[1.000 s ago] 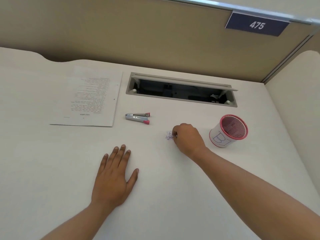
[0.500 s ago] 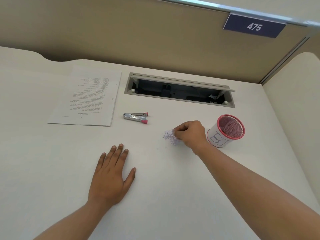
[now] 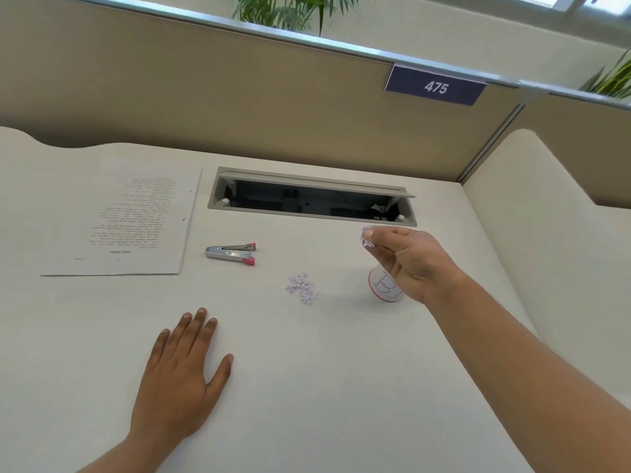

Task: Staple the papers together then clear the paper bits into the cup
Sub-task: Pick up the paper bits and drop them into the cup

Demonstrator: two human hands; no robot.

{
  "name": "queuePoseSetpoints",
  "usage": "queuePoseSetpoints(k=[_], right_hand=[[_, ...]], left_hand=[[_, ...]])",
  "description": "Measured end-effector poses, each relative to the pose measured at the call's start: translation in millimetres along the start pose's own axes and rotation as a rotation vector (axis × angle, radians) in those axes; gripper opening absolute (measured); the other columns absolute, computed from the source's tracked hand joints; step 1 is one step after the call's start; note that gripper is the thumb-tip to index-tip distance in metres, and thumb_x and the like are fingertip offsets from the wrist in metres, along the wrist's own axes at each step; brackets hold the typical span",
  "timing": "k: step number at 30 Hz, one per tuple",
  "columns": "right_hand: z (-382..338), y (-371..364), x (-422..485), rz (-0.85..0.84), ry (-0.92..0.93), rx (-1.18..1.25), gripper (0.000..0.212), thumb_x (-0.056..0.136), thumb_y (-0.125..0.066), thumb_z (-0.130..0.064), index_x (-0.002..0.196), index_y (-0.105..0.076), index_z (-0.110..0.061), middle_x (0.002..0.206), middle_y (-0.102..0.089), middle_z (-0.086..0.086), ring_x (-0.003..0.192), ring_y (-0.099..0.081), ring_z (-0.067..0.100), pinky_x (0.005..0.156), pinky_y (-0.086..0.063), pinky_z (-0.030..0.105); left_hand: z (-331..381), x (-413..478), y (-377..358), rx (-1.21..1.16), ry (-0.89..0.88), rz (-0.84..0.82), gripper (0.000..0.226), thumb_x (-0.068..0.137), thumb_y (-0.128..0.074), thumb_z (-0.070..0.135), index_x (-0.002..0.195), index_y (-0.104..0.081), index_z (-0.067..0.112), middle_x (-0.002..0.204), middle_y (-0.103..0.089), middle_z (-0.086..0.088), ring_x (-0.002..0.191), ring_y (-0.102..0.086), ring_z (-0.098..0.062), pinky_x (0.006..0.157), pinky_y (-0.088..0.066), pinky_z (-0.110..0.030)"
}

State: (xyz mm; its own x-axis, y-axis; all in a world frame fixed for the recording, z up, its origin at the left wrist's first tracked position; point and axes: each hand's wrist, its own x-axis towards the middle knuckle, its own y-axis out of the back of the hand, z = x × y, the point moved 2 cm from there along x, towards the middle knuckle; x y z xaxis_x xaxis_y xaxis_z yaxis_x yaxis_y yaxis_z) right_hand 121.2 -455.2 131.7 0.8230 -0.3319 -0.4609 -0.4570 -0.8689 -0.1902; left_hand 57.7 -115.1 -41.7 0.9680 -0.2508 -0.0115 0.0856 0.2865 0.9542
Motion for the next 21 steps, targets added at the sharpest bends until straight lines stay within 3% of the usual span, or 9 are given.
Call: queuePoseSetpoints(k=[6, 9, 11, 14, 21], right_hand=[[-30.1, 53.7, 10.1, 0.168, 0.129, -0.373, 0.008, 0.074, -0.080, 0.001, 0.072, -0.073, -0.004, 0.097, -0.073, 0.017, 0.092, -0.071, 0.028, 0.074, -0.060, 0.028], [-27.3, 68.1, 22.6, 0.259, 0.172, -0.701, 0.009, 0.071, -0.083, -0.006, 0.068, -0.075, -0.009, 0.085, -0.075, 0.015, 0.089, -0.072, 0.031, 0.079, -0.061, 0.039], [-25.0, 69.9, 28.8, 0.315, 0.209, -0.932, 0.009, 0.071, -0.083, -0.014, 0.066, -0.076, -0.014, 0.081, -0.075, 0.010, 0.086, -0.071, 0.029, 0.070, -0.060, 0.037], [-22.1, 64.8, 35.6, 0.319, 0.246, -1.181, 0.003, 0.077, -0.079, -0.015, 0.079, -0.078, -0.012, 0.091, -0.074, 0.010, 0.088, -0.066, 0.027, 0.061, -0.053, 0.030], [-20.1, 58.4, 44.9, 0.262, 0.221, -1.481, 0.021, 0.086, -0.066, -0.009, 0.103, -0.077, -0.011, 0.107, -0.071, 0.013, 0.093, -0.065, 0.029, 0.075, -0.059, 0.035]], left_hand=[[2.7, 0.7, 2.3, -0.006, -0.005, -0.007, 0.082, 0.095, -0.013, 0.068, 0.148, -0.046, 0.015, 0.160, -0.038, -0.002, 0.149, -0.032, -0.020, 0.123, -0.016, -0.041], [2.2, 0.9, 1.8, -0.007, -0.006, -0.009, 0.083, 0.095, -0.013, 0.069, 0.148, -0.046, 0.015, 0.160, -0.039, -0.002, 0.149, -0.032, -0.021, 0.122, -0.017, -0.042], [1.6, 1.1, 1.1, -0.004, -0.008, -0.009, 0.083, 0.094, -0.012, 0.069, 0.148, -0.046, 0.016, 0.160, -0.038, -0.002, 0.149, -0.032, -0.020, 0.122, -0.018, -0.042], [2.0, 1.7, 1.2, -0.006, -0.004, -0.007, 0.083, 0.094, -0.012, 0.069, 0.148, -0.047, 0.016, 0.160, -0.039, -0.002, 0.148, -0.032, -0.020, 0.122, -0.017, -0.042], [0.6, 1.9, 0.4, -0.009, -0.003, -0.015, 0.081, 0.095, -0.012, 0.067, 0.148, -0.046, 0.016, 0.160, -0.039, -0.002, 0.148, -0.032, -0.020, 0.122, -0.016, -0.041]])
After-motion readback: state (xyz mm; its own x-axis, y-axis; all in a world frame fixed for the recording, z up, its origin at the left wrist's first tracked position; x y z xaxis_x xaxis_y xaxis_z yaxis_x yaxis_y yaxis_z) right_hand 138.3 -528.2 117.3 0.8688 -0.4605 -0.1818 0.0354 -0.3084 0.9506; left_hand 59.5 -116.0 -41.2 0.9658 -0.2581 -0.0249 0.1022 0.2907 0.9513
